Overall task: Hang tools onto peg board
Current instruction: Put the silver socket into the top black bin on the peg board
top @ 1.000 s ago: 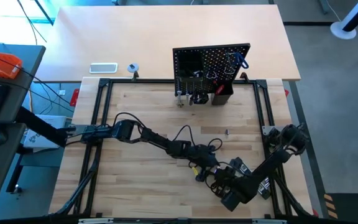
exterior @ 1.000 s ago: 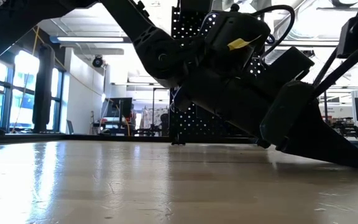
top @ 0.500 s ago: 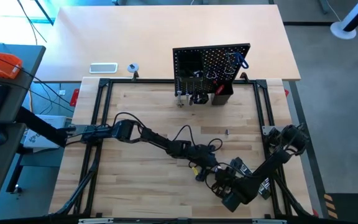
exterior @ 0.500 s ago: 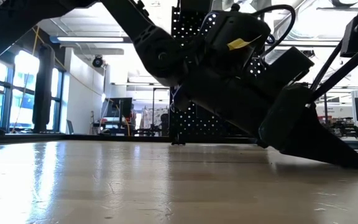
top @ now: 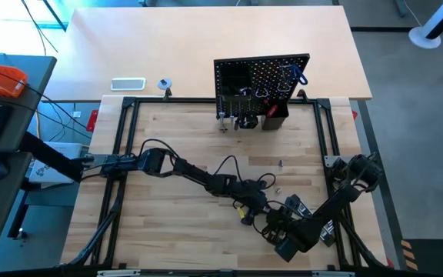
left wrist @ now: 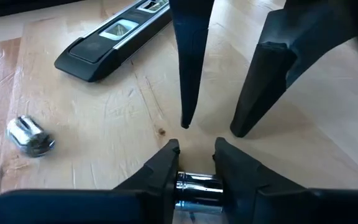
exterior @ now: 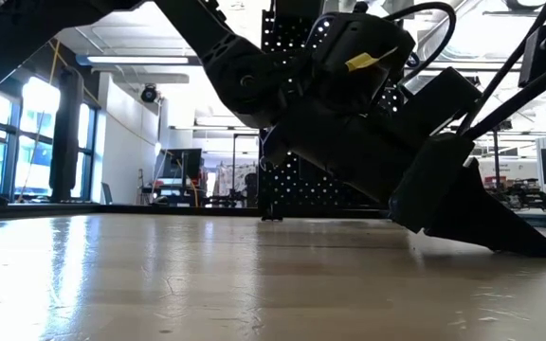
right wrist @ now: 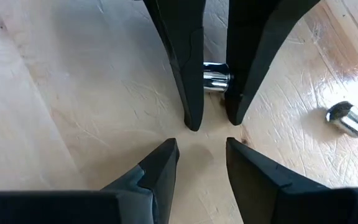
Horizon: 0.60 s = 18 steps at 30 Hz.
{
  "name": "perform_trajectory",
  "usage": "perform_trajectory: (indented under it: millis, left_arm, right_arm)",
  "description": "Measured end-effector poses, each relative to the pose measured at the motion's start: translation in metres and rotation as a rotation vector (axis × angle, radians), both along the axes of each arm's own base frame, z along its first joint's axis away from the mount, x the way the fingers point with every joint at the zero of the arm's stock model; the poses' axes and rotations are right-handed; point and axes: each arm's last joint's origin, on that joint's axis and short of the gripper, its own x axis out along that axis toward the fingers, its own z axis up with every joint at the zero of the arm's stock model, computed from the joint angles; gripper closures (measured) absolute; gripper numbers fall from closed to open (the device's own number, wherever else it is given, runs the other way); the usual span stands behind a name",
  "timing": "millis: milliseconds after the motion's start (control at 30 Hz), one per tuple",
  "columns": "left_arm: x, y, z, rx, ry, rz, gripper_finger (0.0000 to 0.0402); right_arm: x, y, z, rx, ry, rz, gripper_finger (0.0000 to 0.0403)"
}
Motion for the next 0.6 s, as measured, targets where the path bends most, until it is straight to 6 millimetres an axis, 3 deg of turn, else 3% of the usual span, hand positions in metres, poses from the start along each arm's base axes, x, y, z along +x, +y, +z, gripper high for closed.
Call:
perform_trajectory:
  millis: [400,600]
  left_arm:
    - [0.0002,0.0016,-0.0003,0.04,-0.013,-0.03,0.0309]
    - [0.0004,0.0027,-0.0004,0.051,-0.023,-0.065,0.0262]
  right_arm:
    - [-0.0022,0.0007,0.0,-0.006,0.01,0.005,0.0266]
    - [-0.0076,0.0048,0.0,-0.003,0.001,0.0,0.0266]
